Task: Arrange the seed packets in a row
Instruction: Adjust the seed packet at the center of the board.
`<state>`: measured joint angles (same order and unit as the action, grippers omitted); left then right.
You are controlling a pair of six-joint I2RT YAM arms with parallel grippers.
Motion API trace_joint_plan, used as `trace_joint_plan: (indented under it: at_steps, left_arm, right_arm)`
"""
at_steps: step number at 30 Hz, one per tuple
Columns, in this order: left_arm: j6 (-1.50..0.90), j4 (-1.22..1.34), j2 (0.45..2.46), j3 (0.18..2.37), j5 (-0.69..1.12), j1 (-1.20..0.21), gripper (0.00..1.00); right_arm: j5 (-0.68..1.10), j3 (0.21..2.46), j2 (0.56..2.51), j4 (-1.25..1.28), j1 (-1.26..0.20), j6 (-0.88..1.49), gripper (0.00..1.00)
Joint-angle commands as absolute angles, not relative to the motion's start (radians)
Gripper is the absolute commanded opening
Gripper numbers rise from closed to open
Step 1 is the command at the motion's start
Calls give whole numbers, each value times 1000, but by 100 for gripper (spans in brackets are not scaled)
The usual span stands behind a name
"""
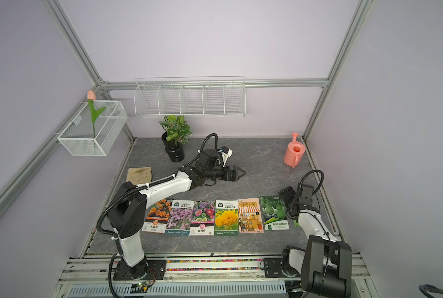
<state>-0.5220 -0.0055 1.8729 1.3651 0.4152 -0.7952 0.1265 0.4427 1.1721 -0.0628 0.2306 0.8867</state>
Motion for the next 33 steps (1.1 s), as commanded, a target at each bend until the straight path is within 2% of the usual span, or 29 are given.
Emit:
trace_joint_plan:
  at_steps: [1,7,11,20,33]
  left_arm:
    - [-518,4,1901,1369,426,-788,99]
    - [-517,8,1895,1364,429,-788,99]
    - [-515,17,1891,1358,438,-788,99]
    - [-511,23,1876,1353,459,-788,99]
    - [-510,11,1868,1353,458,-788,99]
  right_arm:
    - [94,481,1152,-81,224,896,89]
    - [-52,576,1017,-241,238,799,89]
    - [-108,626,1039,-294,316,721,89]
    - [-2,652,1236,-213,521,690,89]
    - [51,581,1352,-123,584,696,89]
